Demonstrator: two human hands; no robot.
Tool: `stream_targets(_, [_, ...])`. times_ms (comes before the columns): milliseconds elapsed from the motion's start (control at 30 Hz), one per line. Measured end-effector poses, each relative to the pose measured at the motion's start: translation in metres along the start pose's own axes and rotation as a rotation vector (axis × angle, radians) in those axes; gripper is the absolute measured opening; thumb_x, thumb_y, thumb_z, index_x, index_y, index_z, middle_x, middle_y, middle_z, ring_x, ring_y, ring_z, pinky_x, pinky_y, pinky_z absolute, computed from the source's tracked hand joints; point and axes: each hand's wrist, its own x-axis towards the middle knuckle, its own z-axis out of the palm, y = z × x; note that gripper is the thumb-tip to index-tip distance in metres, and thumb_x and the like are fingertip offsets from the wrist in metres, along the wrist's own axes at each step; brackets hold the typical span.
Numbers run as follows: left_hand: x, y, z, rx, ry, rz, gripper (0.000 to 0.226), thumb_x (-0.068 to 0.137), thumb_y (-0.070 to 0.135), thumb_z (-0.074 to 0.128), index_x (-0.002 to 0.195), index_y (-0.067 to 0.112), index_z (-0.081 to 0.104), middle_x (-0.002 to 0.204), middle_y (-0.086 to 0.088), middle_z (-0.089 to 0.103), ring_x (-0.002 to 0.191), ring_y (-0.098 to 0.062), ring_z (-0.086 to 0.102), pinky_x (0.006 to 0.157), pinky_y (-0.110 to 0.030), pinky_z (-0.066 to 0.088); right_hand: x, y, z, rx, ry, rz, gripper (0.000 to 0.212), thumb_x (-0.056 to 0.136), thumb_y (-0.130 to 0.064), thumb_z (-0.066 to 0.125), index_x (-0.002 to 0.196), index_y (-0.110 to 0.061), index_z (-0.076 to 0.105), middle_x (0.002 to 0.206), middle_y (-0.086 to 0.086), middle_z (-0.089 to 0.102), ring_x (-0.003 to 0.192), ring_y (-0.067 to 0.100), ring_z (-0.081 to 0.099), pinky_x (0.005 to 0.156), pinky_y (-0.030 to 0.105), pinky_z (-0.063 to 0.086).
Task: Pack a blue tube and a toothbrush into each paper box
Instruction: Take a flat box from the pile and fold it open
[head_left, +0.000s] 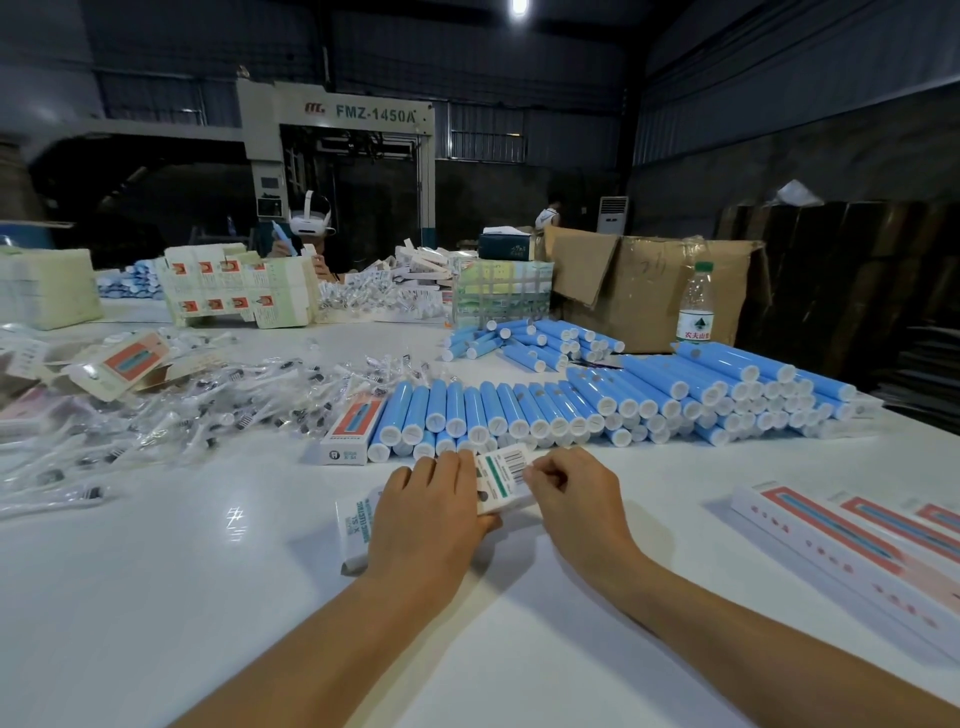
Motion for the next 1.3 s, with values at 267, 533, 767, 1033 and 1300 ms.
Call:
stream_targets(267, [-0.001, 0.004, -0.001, -0.024, -0.003, 0.035, 0.070, 0.092, 0.062, 0.034, 0.143, 0.015, 0.023, 0.135, 0.002, 0.042, 0.116, -0.017, 0.041, 0.091, -0.028, 0.032, 0.005, 0.000, -0.001, 0.146, 0.012, 0.084, 0.015, 0.090, -0.012, 0.059, 0.075, -0.011, 0.060, 0.082, 0.005, 0.064, 0.078, 0.020, 0.061, 0.055, 0.024, 0.046])
stream_targets(533, [-0.003, 0.006, -0.003, 0.010, -0.011, 0.055, 0.070, 0.094, 0.061, 0.031, 0.143, 0.012, 0.023, 0.133, -0.001, 0.041, 0.115, -0.019, 0.041, 0.087, -0.030, 0.030, 0.003, 0.002, 0.004, 0.013, 0.028, -0.018, 0.024, 0.093, -0.009, 0.055, 0.070, -0.015, 0.052, 0.080, -0.004, 0.057, 0.073, 0.009, 0.054, 0.055, 0.011, 0.042])
stream_targets(767, [0.004, -0.001, -0.009, -0.067, 0.003, -0.051, 0.070, 0.092, 0.062, 0.034, 0.143, 0.017, 0.021, 0.135, 0.002, 0.040, 0.121, -0.017, 0.041, 0.094, -0.029, 0.033, 0.003, -0.005, -0.006, 0.288, 0.040, 0.032, 0.018, 0.089, -0.012, 0.062, 0.072, -0.017, 0.062, 0.070, -0.005, 0.062, 0.062, -0.001, 0.054, 0.054, 0.012, 0.041])
stream_targets(1033, [0.005, -0.002, -0.009, -0.031, -0.003, -0.060, 0.069, 0.092, 0.061, 0.035, 0.143, 0.016, 0.022, 0.136, 0.001, 0.040, 0.123, -0.018, 0.040, 0.094, -0.029, 0.032, 0.000, -0.003, 0.000, 0.249, 0.051, -0.002, 0.026, 0.090, -0.013, 0.061, 0.065, -0.011, 0.056, 0.054, -0.008, 0.050, 0.050, 0.001, 0.043, 0.050, 0.015, 0.035])
stream_targets(1300, [0.013, -0.014, -0.039, -0.634, 0.206, -0.169, 0.049, 0.090, 0.057, 0.035, 0.120, 0.020, 0.045, 0.107, 0.002, 0.052, 0.092, -0.017, 0.053, 0.066, -0.032, 0.039, 0.000, -0.010, -0.007, 0.340, 0.007, -0.189, 0.026, 0.097, -0.015, 0.051, 0.108, -0.038, 0.055, 0.086, -0.005, 0.058, 0.071, 0.001, 0.050, 0.064, 0.014, 0.042])
